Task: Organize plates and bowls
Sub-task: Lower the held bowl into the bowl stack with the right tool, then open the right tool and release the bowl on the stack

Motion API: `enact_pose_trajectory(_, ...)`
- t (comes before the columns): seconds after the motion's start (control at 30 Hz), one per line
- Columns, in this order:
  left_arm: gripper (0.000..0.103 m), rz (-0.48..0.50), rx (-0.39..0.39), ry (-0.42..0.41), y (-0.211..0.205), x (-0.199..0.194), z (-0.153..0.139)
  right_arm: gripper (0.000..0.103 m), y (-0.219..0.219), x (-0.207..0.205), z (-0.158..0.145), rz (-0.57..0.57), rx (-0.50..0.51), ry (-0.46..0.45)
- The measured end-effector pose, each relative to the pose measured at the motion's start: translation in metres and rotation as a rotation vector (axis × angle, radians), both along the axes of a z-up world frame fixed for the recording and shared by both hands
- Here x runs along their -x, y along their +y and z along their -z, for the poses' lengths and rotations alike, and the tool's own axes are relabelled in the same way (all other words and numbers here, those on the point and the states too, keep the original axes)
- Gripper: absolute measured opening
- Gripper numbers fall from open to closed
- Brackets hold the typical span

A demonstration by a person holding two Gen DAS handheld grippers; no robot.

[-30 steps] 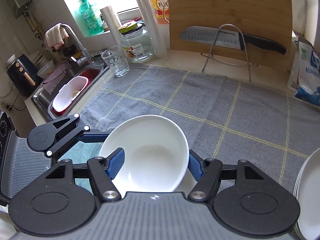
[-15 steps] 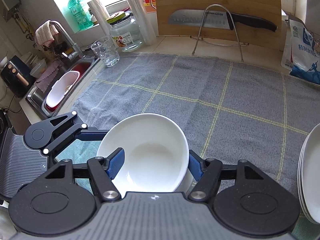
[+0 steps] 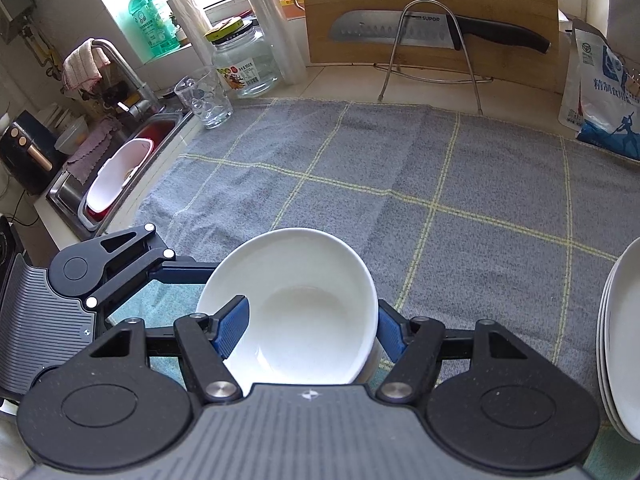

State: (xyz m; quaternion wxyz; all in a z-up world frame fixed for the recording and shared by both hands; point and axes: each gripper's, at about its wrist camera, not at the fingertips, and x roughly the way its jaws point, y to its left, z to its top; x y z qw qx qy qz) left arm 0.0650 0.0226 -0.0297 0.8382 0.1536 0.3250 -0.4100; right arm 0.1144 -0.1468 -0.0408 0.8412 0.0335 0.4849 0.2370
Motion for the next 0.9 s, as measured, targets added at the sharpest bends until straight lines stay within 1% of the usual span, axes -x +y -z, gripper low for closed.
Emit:
enact_pose_trajectory(0.3, 0.093, 0.01, -0.002, 0.007, -0.001, -0.002, 0.005, 0.077, 0.003, 0.001, 0.004, -0.012, 0.005, -0.006)
enact_pose_trajectory(0.4, 0.097, 0.015, 0.013, 0.014, 0.001, -0.003, 0.004, 0.084, 0.004, 0.002, 0.003, -0.023, -0.006, -0.027)
enact_pose_trajectory(0.47, 0.098, 0.019, 0.016, 0.002, 0.005, -0.002, 0.002, 0.093, 0.007, 0.004, -0.001, -0.033, 0.01, -0.064)
enact_pose_trajectory(0.5, 0.1, 0.023, 0.013, -0.003, 0.006, -0.001, 0.002, 0.094, 0.007, 0.005, -0.002, -0.041, 0.014, -0.076)
enact_pose_trajectory(0.57, 0.1, 0.023, 0.012, -0.011, 0.01, 0.001, 0.002, 0.098, 0.007, 0.007, -0.005, -0.054, 0.015, -0.096)
enact_pose_trajectory(0.73, 0.1, 0.031, 0.015, 0.007, 0.024, 0.001, 0.004, 0.101, 0.004, 0.013, -0.01, -0.072, 0.041, -0.135)
enact_pose_trajectory(0.9, 0.1, 0.064, 0.015, 0.0, 0.033, 0.002, 0.007, 0.103, 0.001, 0.027, -0.013, -0.102, 0.074, -0.167)
